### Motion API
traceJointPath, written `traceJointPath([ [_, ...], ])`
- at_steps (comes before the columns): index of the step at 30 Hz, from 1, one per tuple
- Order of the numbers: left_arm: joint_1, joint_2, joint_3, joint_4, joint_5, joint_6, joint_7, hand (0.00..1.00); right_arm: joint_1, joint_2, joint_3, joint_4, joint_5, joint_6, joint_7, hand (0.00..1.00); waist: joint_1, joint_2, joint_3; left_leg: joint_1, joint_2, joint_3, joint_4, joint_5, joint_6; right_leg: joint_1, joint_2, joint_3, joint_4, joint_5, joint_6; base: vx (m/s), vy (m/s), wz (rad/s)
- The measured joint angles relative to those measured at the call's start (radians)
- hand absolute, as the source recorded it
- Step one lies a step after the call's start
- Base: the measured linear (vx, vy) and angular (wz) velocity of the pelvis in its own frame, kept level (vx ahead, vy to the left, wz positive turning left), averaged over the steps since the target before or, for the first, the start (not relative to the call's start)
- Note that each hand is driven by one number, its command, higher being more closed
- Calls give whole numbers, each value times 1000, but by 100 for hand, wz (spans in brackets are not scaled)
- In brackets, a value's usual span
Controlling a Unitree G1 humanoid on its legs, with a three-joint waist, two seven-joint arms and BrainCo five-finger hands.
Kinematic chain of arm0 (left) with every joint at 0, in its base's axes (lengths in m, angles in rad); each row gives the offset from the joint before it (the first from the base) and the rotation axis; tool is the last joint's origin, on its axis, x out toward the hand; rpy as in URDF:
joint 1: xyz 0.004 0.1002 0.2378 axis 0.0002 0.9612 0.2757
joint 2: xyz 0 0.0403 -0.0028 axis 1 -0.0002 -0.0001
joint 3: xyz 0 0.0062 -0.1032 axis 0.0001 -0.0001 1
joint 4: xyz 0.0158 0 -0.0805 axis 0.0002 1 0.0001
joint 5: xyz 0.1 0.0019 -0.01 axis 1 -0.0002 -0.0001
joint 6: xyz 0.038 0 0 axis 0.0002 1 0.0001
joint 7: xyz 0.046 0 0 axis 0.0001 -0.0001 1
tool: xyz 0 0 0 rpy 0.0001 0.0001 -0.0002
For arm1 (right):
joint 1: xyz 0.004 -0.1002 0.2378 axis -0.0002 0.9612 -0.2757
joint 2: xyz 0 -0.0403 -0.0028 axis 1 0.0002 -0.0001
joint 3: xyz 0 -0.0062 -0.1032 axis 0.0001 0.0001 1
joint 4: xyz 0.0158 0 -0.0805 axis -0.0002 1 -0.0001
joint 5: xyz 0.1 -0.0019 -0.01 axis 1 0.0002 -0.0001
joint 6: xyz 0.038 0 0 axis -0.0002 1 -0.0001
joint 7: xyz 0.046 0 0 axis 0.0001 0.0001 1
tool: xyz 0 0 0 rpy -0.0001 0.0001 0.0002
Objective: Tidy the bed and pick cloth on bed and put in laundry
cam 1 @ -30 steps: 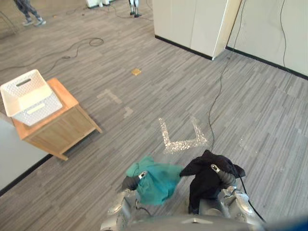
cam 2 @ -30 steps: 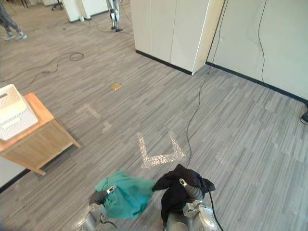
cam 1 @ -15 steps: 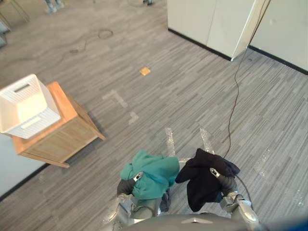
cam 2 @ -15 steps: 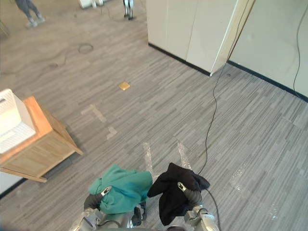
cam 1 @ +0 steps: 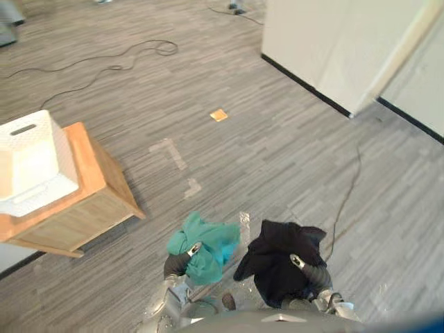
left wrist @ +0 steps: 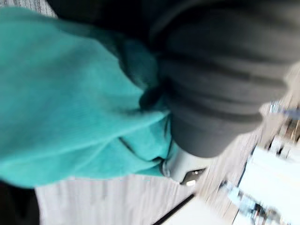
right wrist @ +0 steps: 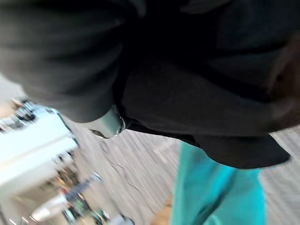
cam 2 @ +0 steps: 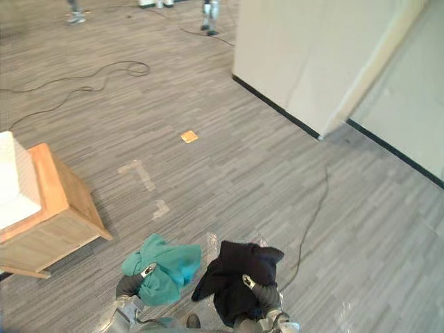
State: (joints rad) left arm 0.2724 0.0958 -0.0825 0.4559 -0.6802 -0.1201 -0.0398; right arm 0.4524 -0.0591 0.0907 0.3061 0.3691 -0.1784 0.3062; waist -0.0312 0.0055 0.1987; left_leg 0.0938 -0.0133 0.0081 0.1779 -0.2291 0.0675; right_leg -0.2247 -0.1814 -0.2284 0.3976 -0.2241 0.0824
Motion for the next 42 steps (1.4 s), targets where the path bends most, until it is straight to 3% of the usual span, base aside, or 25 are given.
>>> traceJointPath([
  [2, 9, 6, -3, 5, 0, -1, 5, 100, 0, 0, 4, 5, 1, -3, 0, 100, 0, -9, -3, 21, 31, -70, 5, -32, -56, 27, 40, 74, -196, 217, 14, 367, -386, 99],
  [3, 8, 9, -5, 17, 0, -5, 5, 100, -1, 0, 6, 7, 1, -5, 0, 100, 1, -11, -6, 25, 49, -78, 8, -41, -70, 43, 58, 68, -199, 227, -16, 314, -369, 59],
  [4, 16, 0, -17, 24, 0, -12, 5, 100, -10, -3, 5, 7, 2, -11, 1, 100, 22, 14, -7, 21, 77, -67, 21, -50, -90, 36, 74, 45, -143, 184, -35, 264, -331, 46],
  [6, 40, 0, -34, 27, 1, -23, 3, 100, -15, -6, 10, 6, 5, -18, 5, 100, 20, 16, -5, 29, 84, -75, 45, -53, -102, 5, 54, 12, 7, 65, -55, 248, -290, 70],
  [8, 68, -17, -32, 28, 0, -30, 2, 100, -16, -4, 36, -4, 10, -18, 6, 100, 17, 15, -7, -19, 98, -63, 228, -50, -103, 72, 32, -73, 43, -32, -74, 254, -248, 106],
  [9, 75, -22, -32, 28, -4, -32, 1, 100, -15, -11, 41, -9, 10, -18, 7, 100, 18, 16, -6, -60, 110, -53, 328, -46, -105, 100, 36, -96, 30, -41, -78, 233, -230, 95],
  [11, 107, -41, -24, 23, -7, -43, -26, 100, -24, -46, 55, -29, 8, -17, 18, 100, 31, 46, 2, -218, 196, 36, 709, -30, -111, 215, 70, -163, -37, -59, -84, 236, -192, 75],
  [13, 148, -42, -12, -11, -5, -47, -44, 100, -34, -74, 53, -33, 9, -16, 33, 100, 50, 51, -3, -299, 211, 120, 822, -42, -96, 316, 76, -202, -122, -61, -86, 258, -126, 50],
  [16, 143, -44, 17, -41, -6, -42, -55, 100, -64, -99, 29, -7, 10, -6, 42, 100, 70, 53, -4, -355, 188, 222, 666, -50, -102, 401, 70, -266, -216, -28, -79, 356, -31, 43],
  [18, 138, -46, 18, -41, -5, -36, -70, 100, -59, -111, 11, -3, 11, 2, 41, 100, 70, 53, -4, -343, 151, 285, 507, -46, -107, 453, 59, -307, -241, -28, -75, 320, 41, 57],
  [19, 124, -50, 18, -41, -5, -28, -75, 100, -57, -116, -10, -3, 12, 10, 40, 100, 68, 48, -3, -329, 105, 342, 357, -15, -103, 482, 37, -338, -251, -35, -63, 504, 97, 84],
  [21, 114, -56, 13, -42, -4, -14, -85, 100, -56, -118, -42, 0, 19, 16, 38, 100, 61, 58, -5, -275, 28, 414, 35, 196, -45, 531, 26, -367, -248, -45, -38, 446, 121, 80],
  [22, 113, -49, 19, -35, -4, -9, -84, 100, -67, -105, -49, 34, 20, 25, 33, 100, 58, 40, -7, -210, -25, 428, -46, 252, 72, 554, 6, -362, -237, -54, -18, 286, 91, 59],
  [24, 102, -50, 29, -36, -4, -3, -84, 100, -87, -101, -32, 29, 22, 25, 34, 100, 57, 34, -3, -211, -29, 409, -55, 250, 93, 550, 8, -336, -278, -48, -17, 268, 78, 35],
  [25, 100, -44, 28, -36, -4, 2, -83, 100, -98, -94, -12, 20, 22, 25, 34, 100, 68, 24, 4, -206, -26, 422, -37, 236, 99, 551, 4, -318, -340, -10, -5, 213, 81, -4],
  [26, 102, -45, 28, -41, -4, 3, -84, 100, -95, -92, -10, -1, 22, 29, 33, 100, 74, 24, 9, -192, -19, 427, -22, 206, 90, 554, 4, -308, -360, 61, 12, 131, 65, -10],
  [28, 104, -48, 33, -41, 4, 10, -84, 100, -90, -81, -8, -15, 22, 34, 22, 100, 73, 16, 13, -152, -7, 427, -3, 151, 58, 589, 3, -302, -338, 75, 46, 121, 34, -5],
  [30, 107, -49, 22, -42, 5, 20, -85, 100, -81, -75, -9, -31, 22, 41, 7, 100, 73, 28, 3, -134, 8, 423, -3, 111, 28, 560, -16, -298, -208, 64, 64, 92, 19, -2],
  [31, 108, -47, 21, -45, 7, 26, -85, 100, -65, -77, -8, -58, 22, 43, -3, 100, 69, 29, 0, -117, 6, 420, -15, 99, 29, 506, -51, -275, -67, 50, 86, 106, 57, 1],
  [33, 113, -32, 22, -52, 26, 26, -85, 100, -52, -75, -8, -81, 22, 45, -13, 100, 63, 8, -5, -84, -21, 420, -53, 95, 27, 392, -128, -235, 195, 53, 91, 183, 70, -1],
  [34, 114, -10, 19, -63, 38, 26, -85, 100, -54, -61, -4, -77, 22, 46, -18, 100, 51, -20, 10, -45, -46, 410, -75, 90, 30, 317, -190, -195, 365, 97, 90, 204, 43, 8],
  [35, 114, 4, 10, -66, 41, 26, -84, 100, -54, -54, -1, -71, 22, 46, -20, 100, 47, -29, 16, -35, -53, 396, -75, 85, 35, 287, -210, -179, 440, 102, 76, 197, 17, 28],
  [36, 111, 27, -1, -66, 42, 29, -72, 100, -54, -42, -1, -64, 22, 46, -29, 100, 40, -36, 15, -21, -55, 375, -70, 74, 37, 231, -222, -151, 534, 45, 51, 250, 14, 49],
  [38, 96, 33, -28, -68, 40, 30, -59, 100, -33, -41, 1, -64, 22, 46, -37, 100, 21, -35, 19, 17, -43, 338, -72, 60, 28, 175, -204, -141, 554, -13, 37, 236, -9, 54],
  [42, 66, 40, -43, -68, 32, 61, -25, 100, 0, -43, 28, -65, 47, 46, -55, 100, 8, -29, 21, 96, -2, 253, -66, 27, -5, 86, -113, -137, 328, -63, 7, 282, -119, 65],
])
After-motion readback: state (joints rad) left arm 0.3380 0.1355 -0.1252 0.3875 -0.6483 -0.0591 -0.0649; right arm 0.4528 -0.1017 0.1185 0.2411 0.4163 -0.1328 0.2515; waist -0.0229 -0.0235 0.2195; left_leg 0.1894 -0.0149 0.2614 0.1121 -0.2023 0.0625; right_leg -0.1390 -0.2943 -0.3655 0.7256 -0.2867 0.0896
